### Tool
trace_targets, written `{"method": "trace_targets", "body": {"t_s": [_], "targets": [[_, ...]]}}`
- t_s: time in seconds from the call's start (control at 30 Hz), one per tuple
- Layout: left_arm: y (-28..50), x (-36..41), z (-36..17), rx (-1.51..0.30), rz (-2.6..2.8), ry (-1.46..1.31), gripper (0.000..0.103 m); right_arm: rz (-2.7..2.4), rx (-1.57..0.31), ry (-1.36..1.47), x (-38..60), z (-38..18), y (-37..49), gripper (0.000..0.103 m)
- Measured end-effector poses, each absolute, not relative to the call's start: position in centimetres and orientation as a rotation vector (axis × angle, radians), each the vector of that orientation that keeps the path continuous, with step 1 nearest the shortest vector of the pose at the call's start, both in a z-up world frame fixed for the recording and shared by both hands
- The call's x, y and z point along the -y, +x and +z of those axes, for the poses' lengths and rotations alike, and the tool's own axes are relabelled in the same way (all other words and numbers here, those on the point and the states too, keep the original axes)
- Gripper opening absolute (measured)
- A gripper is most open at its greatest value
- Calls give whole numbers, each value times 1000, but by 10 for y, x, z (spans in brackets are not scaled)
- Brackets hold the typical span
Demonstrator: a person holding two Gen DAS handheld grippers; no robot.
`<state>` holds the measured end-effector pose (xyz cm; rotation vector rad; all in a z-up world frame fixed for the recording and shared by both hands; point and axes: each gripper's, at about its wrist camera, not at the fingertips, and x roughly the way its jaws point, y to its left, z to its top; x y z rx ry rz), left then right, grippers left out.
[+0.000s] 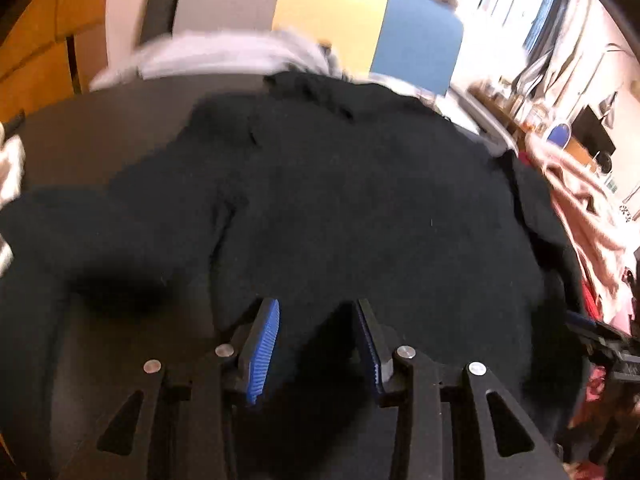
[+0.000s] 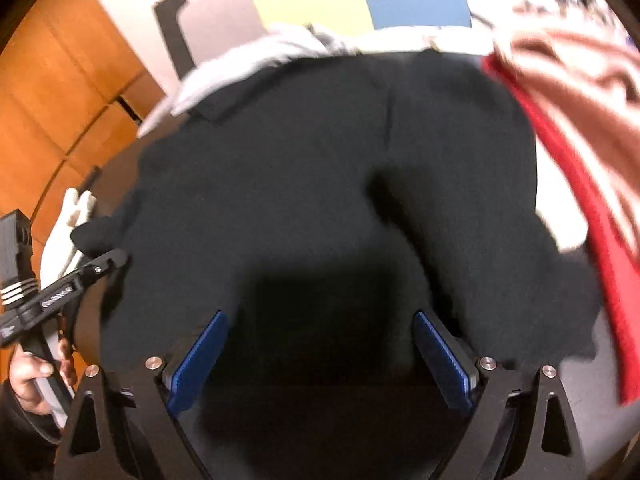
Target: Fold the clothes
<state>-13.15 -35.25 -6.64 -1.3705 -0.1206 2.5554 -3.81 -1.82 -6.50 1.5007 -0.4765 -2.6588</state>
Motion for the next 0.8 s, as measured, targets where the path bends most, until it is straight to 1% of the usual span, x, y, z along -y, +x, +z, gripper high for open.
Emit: {"method": "trace_targets", "body": {"t_s": [0.03,0.1,0.2,0.33,0.4,0.47,0.53,0.57,0.67,0.73,0.8], "targets": [[-134,352,-67,95,2561,-1368,39,-2659,474,1487,21,-66,-31,99],[-138,350,-67,43,2572,-1363,40,-2652,440,1469,30,-68,-20,103],[-151,354,-65,33,2572,-1363,40,-2643,318,1492,49,-69,-10,103],[-170,365,-62,13,2569,-1389,40,-2554,269,1526,65,-67,-2,103],[-175,371,-57,-13,2584,-1408,40,-2504,270,1538,67,-65,0,103],[-173,380,-47,-53,2639,-1401,38,-2440,310,1552,65,-61,-1,103],[-170,390,-35,34,2658,-1351,38,-2395,400,1516,58,-52,-2,99],[-168,396,-28,89,2662,-1318,38,-2416,418,1470,53,-44,-2,99],[-169,394,-16,141,2685,-1251,39,-2540,407,1319,43,-20,-13,99],[-175,379,-18,124,2645,-1233,39,-2583,426,1264,37,-12,-29,99],[-183,360,-29,41,2629,-1235,39,-2596,434,1249,34,-11,-45,99]]}}
